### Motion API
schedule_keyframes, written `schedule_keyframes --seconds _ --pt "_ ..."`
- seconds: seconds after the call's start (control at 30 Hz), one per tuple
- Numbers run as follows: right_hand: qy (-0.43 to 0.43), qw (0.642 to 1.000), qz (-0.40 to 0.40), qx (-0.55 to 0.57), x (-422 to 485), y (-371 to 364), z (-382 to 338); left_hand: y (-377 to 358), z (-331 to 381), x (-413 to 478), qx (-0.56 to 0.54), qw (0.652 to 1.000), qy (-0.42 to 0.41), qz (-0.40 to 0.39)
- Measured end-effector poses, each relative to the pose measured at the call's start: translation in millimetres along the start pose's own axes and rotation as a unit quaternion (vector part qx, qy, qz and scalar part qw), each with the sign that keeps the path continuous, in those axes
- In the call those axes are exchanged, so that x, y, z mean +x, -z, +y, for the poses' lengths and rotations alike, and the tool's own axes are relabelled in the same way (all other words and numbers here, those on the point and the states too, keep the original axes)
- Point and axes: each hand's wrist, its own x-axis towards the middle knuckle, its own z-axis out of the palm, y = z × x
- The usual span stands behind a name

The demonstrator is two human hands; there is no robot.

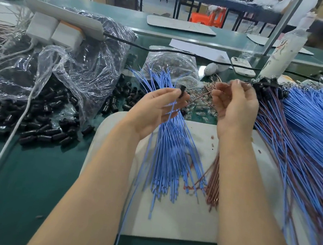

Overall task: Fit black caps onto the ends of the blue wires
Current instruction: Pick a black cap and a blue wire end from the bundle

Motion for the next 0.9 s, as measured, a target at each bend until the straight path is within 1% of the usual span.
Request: schedule_keyframes --seconds 0.1,0.17,0.2,0.23,0.27,0.33,0.37,0.4,0.47,0.53,0.57,0.6,0.63,0.67,0.73,0.9 --pt "0.016 0.998 0.035 0.051 3 3 2 -1 -1 -2 0.039 0.999 0.022 -0.001" --pt "0.004 0.998 0.02 0.061 7 4 5 -1 -1 -1 0.028 0.999 0.014 0.011" --pt "-0.009 0.999 0.0 0.035 7 3 8 -1 -1 -1 0.018 1.0 0.007 0.017" --pt "-0.023 0.999 -0.026 -0.019 7 1 12 -1 -1 0 0.009 1.0 0.002 0.025" --pt "-0.033 0.993 -0.054 -0.099 5 -2 18 -1 -2 0 0.001 0.999 0.0 0.034" --pt "-0.022 0.96 -0.103 -0.261 0 -8 30 -2 -2 2 -0.009 0.998 0.001 0.056" --pt "-0.003 0.945 -0.115 -0.305 -2 -10 35 -1 -3 3 -0.013 0.998 0.002 0.068" --pt "0.018 0.939 -0.112 -0.325 -3 -12 37 -1 -3 3 -0.013 0.997 0.003 0.078" --pt "0.058 0.945 -0.071 -0.313 -2 -11 36 1 -3 3 -0.003 0.996 0.003 0.094" --pt "0.078 0.966 -0.011 -0.245 2 -5 29 1 -3 2 0.029 0.994 -0.008 0.109" --pt "0.083 0.975 0.014 -0.206 5 -3 26 0 -4 2 0.07 0.989 -0.023 0.125" --pt "0.091 0.979 0.032 -0.177 6 -1 23 -1 -5 2 0.138 0.978 -0.045 0.147" --pt "0.098 0.981 0.045 -0.163 6 0 22 -1 -7 3 0.217 0.96 -0.068 0.166" --pt "0.105 0.981 0.052 -0.156 6 1 21 -2 -8 3 0.284 0.938 -0.091 0.175" --pt "0.114 0.98 0.051 -0.154 5 1 22 -3 -11 3 0.357 0.91 -0.117 0.174" --pt "0.128 0.976 0.04 -0.173 4 -1 22 -3 -13 4 0.415 0.882 -0.156 0.161"
